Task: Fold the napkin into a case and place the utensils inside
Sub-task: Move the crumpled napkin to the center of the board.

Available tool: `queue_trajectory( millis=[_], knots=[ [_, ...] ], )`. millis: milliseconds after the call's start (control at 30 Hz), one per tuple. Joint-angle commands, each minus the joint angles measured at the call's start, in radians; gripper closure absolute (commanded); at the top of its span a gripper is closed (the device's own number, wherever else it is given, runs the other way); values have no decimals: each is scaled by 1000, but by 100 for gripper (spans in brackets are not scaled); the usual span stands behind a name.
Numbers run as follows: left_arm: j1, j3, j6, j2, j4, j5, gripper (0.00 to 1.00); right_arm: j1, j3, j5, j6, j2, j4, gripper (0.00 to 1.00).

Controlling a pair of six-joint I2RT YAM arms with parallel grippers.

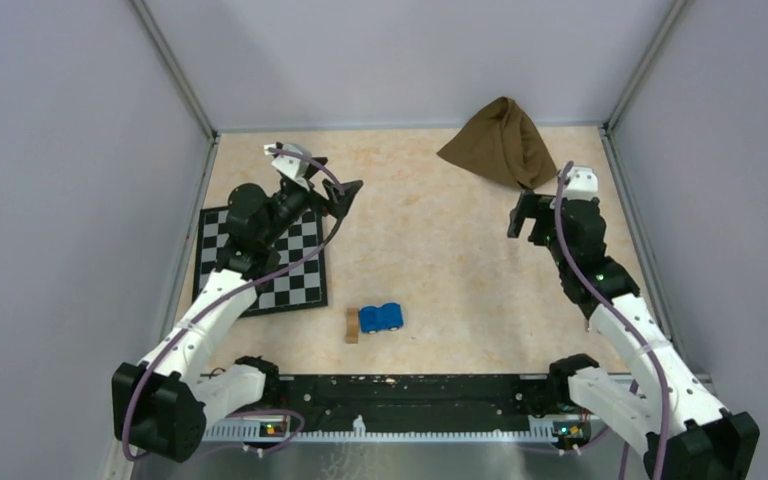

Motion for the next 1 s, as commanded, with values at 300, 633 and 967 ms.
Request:
queue_trajectory(
  millis=[300,633,967],
  knots=[
    [-1,69,-7,56,15,41,1,-20,420,201,171,657,122,1],
    [-2,70,-53,117,41,114,1,-80,884,182,228,1135,102,5],
    [-4,82,-54,167,26,118,1,-124,1328,305,176,1553,-63,14]
  ],
)
